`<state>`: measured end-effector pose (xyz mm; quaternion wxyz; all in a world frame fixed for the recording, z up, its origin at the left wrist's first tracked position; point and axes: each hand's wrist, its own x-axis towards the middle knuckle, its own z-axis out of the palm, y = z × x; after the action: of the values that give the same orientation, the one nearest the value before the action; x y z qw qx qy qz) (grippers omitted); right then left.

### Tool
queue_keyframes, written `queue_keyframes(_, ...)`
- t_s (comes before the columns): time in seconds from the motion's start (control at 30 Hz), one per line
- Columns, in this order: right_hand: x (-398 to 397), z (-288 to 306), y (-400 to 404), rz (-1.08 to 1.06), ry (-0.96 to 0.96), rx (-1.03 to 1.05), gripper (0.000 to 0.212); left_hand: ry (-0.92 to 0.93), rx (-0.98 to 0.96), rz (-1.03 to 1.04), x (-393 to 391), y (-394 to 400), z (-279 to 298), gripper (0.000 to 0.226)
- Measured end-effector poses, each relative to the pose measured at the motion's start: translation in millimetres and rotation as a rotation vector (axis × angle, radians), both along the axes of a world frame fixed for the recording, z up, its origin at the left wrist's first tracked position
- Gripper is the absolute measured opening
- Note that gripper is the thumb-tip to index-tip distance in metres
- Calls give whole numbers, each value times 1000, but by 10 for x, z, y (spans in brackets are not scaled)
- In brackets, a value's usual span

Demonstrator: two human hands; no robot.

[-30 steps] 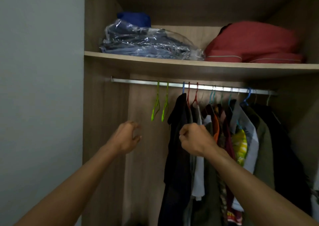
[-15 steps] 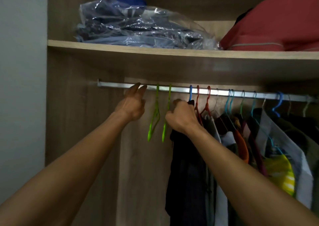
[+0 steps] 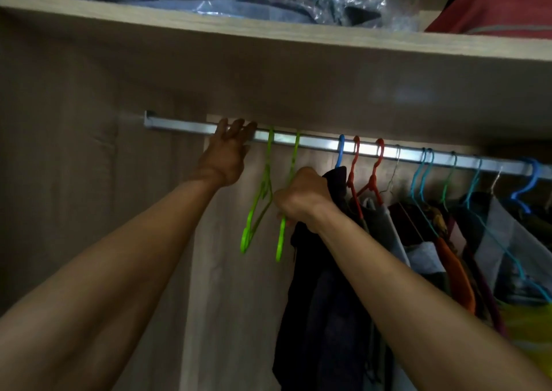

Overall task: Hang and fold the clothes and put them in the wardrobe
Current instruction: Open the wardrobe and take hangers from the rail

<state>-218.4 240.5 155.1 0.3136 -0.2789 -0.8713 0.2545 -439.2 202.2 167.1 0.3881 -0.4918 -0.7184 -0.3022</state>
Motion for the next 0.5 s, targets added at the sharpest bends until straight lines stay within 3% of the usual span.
queue_keyframes(0.2,-40,92,2,-60,-21,143,31,-1,69,-13,-77,97,-63,57)
queue_keyframes(0.33,44,155,-22,-82,-10,216,14,12,48,-16,-108,87,-58,60)
queue_keyframes(0.5,214,232,16,-131,-14,215,26,23,-4,-11,-30,0,-18,62)
